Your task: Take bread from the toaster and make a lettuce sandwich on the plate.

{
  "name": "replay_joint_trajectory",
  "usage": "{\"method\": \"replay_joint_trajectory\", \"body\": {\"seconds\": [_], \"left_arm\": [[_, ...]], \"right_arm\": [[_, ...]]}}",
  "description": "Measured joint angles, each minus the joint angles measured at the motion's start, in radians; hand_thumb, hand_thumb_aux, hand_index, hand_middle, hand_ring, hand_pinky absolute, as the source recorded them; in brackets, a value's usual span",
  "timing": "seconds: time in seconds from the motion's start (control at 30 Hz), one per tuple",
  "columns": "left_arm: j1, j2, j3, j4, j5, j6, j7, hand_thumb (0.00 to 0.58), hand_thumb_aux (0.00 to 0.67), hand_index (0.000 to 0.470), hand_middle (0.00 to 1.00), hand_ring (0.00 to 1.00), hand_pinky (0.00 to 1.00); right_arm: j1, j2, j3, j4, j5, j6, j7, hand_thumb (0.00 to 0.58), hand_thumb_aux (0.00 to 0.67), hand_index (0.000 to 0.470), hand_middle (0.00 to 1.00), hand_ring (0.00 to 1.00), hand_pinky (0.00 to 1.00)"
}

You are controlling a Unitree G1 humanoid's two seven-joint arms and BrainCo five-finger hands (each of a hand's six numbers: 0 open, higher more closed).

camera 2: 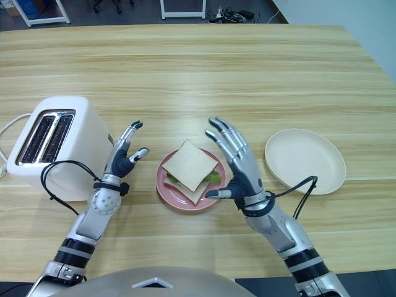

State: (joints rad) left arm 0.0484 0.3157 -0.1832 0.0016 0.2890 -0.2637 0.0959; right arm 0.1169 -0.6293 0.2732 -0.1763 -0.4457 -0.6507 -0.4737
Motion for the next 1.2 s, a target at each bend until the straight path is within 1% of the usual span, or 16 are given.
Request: {"method": "replay_joint_trajectory", "body": {"seconds": [0.03,0.07,0.13,0.17,0.2,0.27,0.33,0.4,0.47,0.53,0.63,0.8,0.93,1.03,1.17,1.2], "left_arm": [[0.030,0.028,0.011,-0.029,-0.052,-0.015,-0.055,0.464,0.370,0.260,1.00,1.00,1.00],[0.069,0.065,0.030,-0.071,-0.128,-0.020,-0.138,0.580,0.670,0.470,1.00,1.00,1.00],[0.154,0.154,0.057,-0.154,-0.237,-0.037,-0.281,0.580,0.670,0.470,1.00,1.00,1.00],[0.225,0.226,0.075,-0.210,-0.300,-0.056,-0.376,0.580,0.670,0.470,1.00,1.00,1.00],[0.276,0.278,0.088,-0.247,-0.329,-0.068,-0.435,0.580,0.670,0.470,1.00,1.00,1.00],[0.459,0.430,0.147,-0.370,-0.391,-0.073,-0.603,0.580,0.670,0.470,1.00,1.00,1.00],[0.539,0.494,0.170,-0.424,-0.387,-0.030,-0.673,0.580,0.670,0.470,1.00,1.00,1.00],[0.544,0.520,0.151,-0.436,-0.378,0.030,-0.719,0.580,0.670,0.470,1.00,1.00,1.00],[0.491,0.505,0.085,-0.400,-0.348,0.090,-0.755,0.580,0.670,0.470,1.00,1.00,1.00],[0.427,0.459,0.018,-0.350,-0.298,0.132,-0.758,0.580,0.670,0.470,1.00,1.00,1.00],[0.301,0.368,-0.083,-0.305,-0.152,0.182,-0.697,0.580,0.670,0.470,1.00,1.00,1.00],[0.123,0.260,-0.179,-0.210,0.075,0.240,-0.571,0.580,0.670,0.470,1.00,1.00,1.00],[-0.024,0.169,-0.240,-0.074,0.239,0.271,-0.447,0.580,0.670,0.470,1.00,1.00,1.00],[-0.139,0.112,-0.272,0.044,0.310,0.299,-0.385,0.580,0.670,0.470,1.00,1.00,1.00],[-0.248,0.050,-0.290,0.172,0.341,0.313,-0.326,0.580,0.670,0.470,1.00,1.00,1.00],[-0.272,0.041,-0.296,0.205,0.345,0.315,-0.311,0.571,0.589,0.413,1.00,1.00,1.00]], "right_arm": [[0.039,-0.048,-0.016,-0.026,0.064,0.009,0.070,0.096,0.058,0.041,0.00,0.00,0.00],[0.098,-0.120,-0.032,-0.054,0.142,0.022,0.179,0.580,0.670,0.470,1.00,1.00,1.00],[0.221,-0.255,-0.067,-0.081,0.242,0.028,0.342,0.580,0.670,0.470,1.00,1.00,1.00],[0.303,-0.325,-0.101,-0.089,0.289,0.032,0.421,0.580,0.670,0.470,1.00,1.00,1.00],[0.353,-0.357,-0.124,-0.092,0.303,0.034,0.459,0.580,0.670,0.470,1.00,1.00,1.00],[0.505,-0.434,-0.194,-0.119,0.347,0.058,0.585,0.580,0.670,0.470,1.00,1.00,1.00],[0.569,-0.450,-0.208,-0.150,0.365,0.086,0.663,0.580,0.670,0.470,1.00,1.00,1.00],[0.570,-0.441,-0.197,-0.175,0.367,0.124,0.728,0.580,0.670,0.470,1.00,1.00,1.00],[0.519,-0.391,-0.149,-0.173,0.306,0.192,0.776,0.580,0.670,0.470,1.00,1.00,1.00],[0.434,-0.321,-0.089,-0.137,0.200,0.249,0.790,0.580,0.670,0.470,1.00,1.00,1.00],[0.308,-0.212,-0.009,-0.060,0.032,0.305,0.772,0.580,0.670,0.470,1.00,1.00,1.00],[0.145,-0.099,0.062,0.051,-0.116,0.310,0.701,0.580,0.670,0.470,1.00,1.00,1.00],[-0.011,0.003,0.120,0.178,-0.222,0.312,0.616,0.580,0.670,0.470,1.00,1.00,1.00],[-0.127,0.063,0.156,0.287,-0.305,0.324,0.539,0.580,0.670,0.470,1.00,1.00,1.00],[-0.256,0.115,0.188,0.431,-0.356,0.330,0.460,0.580,0.670,0.470,1.00,1.00,1.00],[-0.280,0.123,0.193,0.466,-0.360,0.330,0.444,0.580,0.670,0.470,1.00,1.00,1.00]]}}
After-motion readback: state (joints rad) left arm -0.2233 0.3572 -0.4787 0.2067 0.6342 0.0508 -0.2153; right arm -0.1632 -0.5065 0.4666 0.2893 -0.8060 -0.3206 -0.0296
